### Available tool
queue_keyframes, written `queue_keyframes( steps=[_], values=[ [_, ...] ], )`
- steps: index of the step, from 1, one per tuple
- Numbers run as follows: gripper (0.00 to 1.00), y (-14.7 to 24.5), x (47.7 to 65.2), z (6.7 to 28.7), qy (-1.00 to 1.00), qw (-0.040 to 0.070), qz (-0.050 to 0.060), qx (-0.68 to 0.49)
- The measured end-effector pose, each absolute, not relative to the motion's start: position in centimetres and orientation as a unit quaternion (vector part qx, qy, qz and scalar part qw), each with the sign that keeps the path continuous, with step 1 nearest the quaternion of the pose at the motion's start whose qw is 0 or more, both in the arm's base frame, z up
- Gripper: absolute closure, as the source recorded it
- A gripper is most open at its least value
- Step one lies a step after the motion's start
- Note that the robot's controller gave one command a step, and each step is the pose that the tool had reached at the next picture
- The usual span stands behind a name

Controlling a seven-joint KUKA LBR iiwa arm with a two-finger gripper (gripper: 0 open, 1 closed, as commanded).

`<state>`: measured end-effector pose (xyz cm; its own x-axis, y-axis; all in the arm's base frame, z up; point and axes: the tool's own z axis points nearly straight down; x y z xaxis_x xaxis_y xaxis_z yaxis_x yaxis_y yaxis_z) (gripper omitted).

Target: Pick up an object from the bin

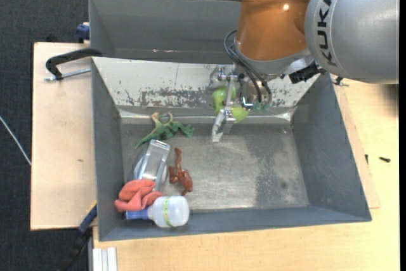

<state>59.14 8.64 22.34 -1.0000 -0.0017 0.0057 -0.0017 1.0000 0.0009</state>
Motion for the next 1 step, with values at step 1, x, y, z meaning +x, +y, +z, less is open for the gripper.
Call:
queue_keyframes(
  steps=[1],
  values=[
    [0.00, 8.60, 59.29, 22.84, -1.000, -0.001, -0.001, 0.000]
  ],
)
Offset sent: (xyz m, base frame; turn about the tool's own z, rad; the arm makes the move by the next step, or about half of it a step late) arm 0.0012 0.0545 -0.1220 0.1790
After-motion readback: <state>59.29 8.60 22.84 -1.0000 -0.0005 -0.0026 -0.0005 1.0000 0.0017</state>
